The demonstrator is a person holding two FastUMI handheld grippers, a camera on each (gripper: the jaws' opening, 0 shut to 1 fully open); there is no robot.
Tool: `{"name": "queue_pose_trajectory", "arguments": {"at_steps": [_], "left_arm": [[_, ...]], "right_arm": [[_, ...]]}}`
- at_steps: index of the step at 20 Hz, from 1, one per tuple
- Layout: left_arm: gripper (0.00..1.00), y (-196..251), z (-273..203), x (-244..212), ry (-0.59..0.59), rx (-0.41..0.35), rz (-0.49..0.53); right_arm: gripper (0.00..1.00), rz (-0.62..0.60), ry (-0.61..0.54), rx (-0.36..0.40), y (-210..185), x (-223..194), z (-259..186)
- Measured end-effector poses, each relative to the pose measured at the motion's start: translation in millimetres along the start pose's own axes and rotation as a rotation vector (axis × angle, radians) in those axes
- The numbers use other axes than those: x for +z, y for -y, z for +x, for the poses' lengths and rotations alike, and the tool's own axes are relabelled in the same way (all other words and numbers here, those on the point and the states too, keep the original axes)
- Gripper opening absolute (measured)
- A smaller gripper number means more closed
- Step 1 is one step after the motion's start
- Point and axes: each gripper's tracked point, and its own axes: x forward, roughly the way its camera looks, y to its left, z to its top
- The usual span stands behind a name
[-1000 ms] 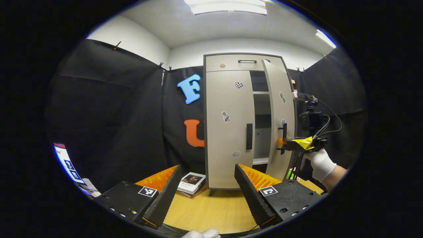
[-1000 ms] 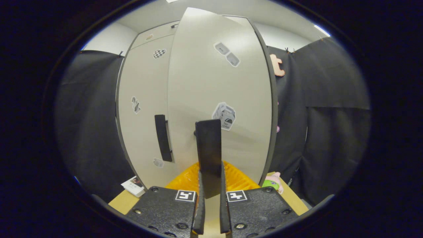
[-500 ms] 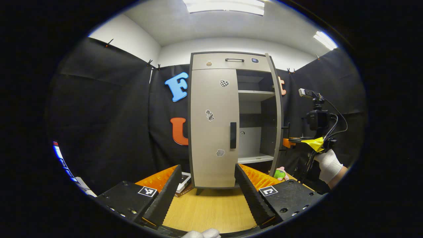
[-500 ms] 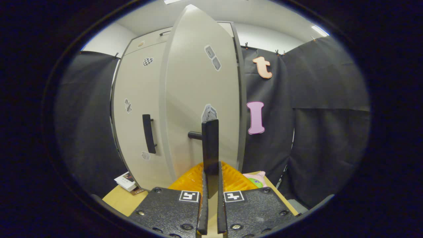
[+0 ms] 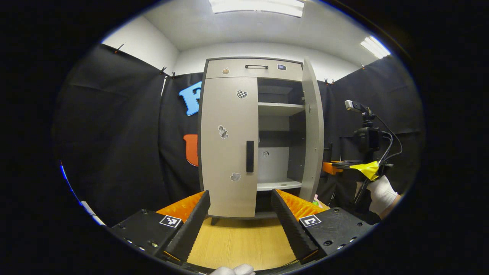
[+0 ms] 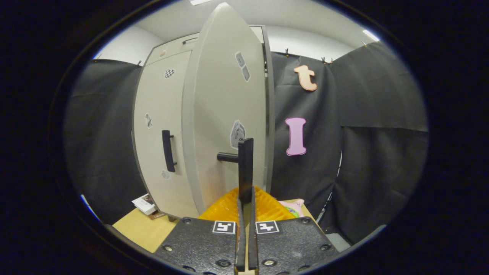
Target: Open the right door of the double-door shoe cabinet with the right hand, and open the left door with the left hand.
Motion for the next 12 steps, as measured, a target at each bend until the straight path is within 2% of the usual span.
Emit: {"name": "queue_pose_trajectory", "arguments": {"at_steps": [5,11,12], "left_arm": [[0.96,22,5,4,0.005,-0.012,0.0],[0.96,46,12,3,0.003,-0.027,0.008],[0.96,47,14,3,0.001,-0.028,0.009]], "right_arm": [[0.05,0.0,-0.002,0.001,6,0,0],[0.04,0.017,0.001,-0.041,21,0,0],[0.04,0.034,-0.006,-0.027,16,-1,0]]}}
